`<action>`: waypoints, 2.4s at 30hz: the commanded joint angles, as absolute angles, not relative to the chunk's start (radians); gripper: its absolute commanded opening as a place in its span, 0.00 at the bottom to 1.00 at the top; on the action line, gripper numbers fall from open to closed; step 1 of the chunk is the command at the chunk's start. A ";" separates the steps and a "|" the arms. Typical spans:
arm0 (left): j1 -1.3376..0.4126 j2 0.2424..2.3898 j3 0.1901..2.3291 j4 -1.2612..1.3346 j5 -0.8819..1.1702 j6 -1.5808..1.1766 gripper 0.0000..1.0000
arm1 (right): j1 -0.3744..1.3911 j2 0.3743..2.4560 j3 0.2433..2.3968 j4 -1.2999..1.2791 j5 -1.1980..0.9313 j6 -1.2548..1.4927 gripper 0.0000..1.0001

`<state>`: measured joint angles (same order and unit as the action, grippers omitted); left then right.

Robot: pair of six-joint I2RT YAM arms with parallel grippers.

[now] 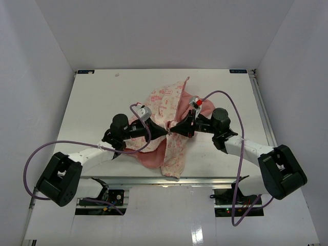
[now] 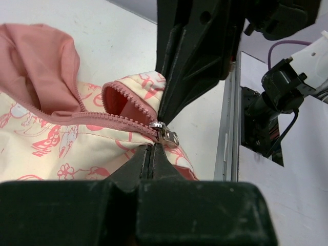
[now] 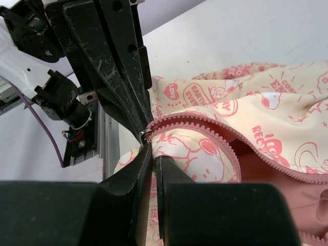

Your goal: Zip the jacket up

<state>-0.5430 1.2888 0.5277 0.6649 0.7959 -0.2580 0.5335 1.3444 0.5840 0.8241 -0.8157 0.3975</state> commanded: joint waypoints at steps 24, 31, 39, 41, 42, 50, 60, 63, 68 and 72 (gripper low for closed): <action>-0.526 1.478 0.493 0.697 1.028 -0.558 0.00 | 0.654 1.045 0.648 0.292 -0.276 -0.180 0.50; -0.499 1.487 0.470 0.786 1.094 -0.637 0.00 | 0.789 0.877 0.442 0.430 -0.309 -0.399 0.55; -0.489 1.497 0.457 0.841 1.112 -0.673 0.00 | 0.949 0.822 0.323 0.537 -0.188 -0.549 0.58; -0.487 1.498 0.451 0.849 1.117 -0.679 0.00 | 1.017 0.856 0.319 0.568 -0.098 -0.604 0.57; -0.486 1.498 0.450 0.852 1.117 -0.681 0.00 | 1.050 0.874 0.315 0.588 -0.052 -0.630 0.56; -0.482 1.508 0.442 0.888 1.132 -0.711 0.00 | 1.221 0.962 0.299 0.708 0.220 -0.778 0.52; -0.474 1.542 0.429 0.983 1.165 -0.776 0.00 | 1.278 0.993 0.292 0.743 0.290 -0.826 0.43; -0.471 1.545 0.428 0.995 1.170 -0.785 0.00 | 1.290 0.996 0.282 0.749 0.295 -0.833 0.42; -0.470 1.546 0.426 1.000 1.172 -0.792 0.00 | 1.312 1.005 0.283 0.747 0.316 -0.842 0.42; -0.469 1.546 0.425 1.013 1.177 -0.808 0.00 | 1.332 1.044 0.298 0.740 0.346 -0.847 0.45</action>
<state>-0.4732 1.5501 0.4324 0.9709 1.1405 -0.7901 1.3103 1.0136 0.2825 0.6867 0.2980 -0.8246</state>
